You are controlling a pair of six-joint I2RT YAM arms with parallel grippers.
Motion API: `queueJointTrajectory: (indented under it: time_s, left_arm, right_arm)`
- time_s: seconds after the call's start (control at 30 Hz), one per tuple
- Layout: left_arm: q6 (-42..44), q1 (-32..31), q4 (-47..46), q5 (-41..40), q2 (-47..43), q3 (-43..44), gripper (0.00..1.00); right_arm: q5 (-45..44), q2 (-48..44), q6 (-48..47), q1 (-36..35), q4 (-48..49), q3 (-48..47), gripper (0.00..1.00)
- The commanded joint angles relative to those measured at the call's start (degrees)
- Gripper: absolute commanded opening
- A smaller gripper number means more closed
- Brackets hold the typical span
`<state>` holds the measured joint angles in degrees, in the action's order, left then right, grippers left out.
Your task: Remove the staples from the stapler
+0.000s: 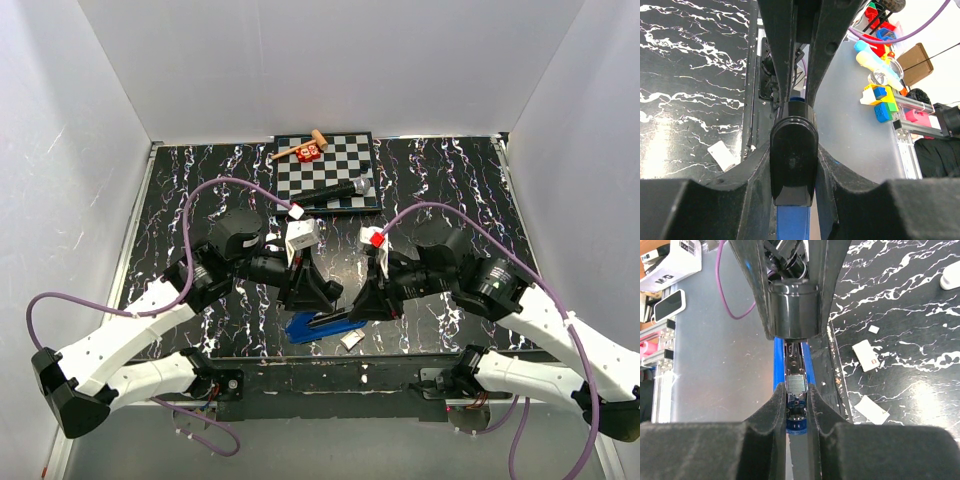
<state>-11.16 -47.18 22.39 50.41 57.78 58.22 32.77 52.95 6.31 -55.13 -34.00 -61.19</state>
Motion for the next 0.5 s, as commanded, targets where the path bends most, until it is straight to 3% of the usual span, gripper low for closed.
queueJointTrajectory:
  time_s: [0.0, 0.37, 0.47]
  left_arm:
    - [-1.2, 0.6, -9.9, 0.4, -2.3, 4.1, 0.00]
    - [-1.4, 0.6, -10.6, -5.3, -3.6, 3.7, 0.00]
    - [-0.7, 0.6, -9.6, -6.1, -3.7, 3.6, 0.00]
  right_arm:
    - [2.9, 0.3, 2.3, -1.0, -1.3, 3.8, 0.01]
    - [-3.6, 0.0, 3.6, -1.1, -0.5, 1.3, 0.01]
    - [-6.4, 0.1, 3.0, -1.0, -2.5, -0.9, 0.06]
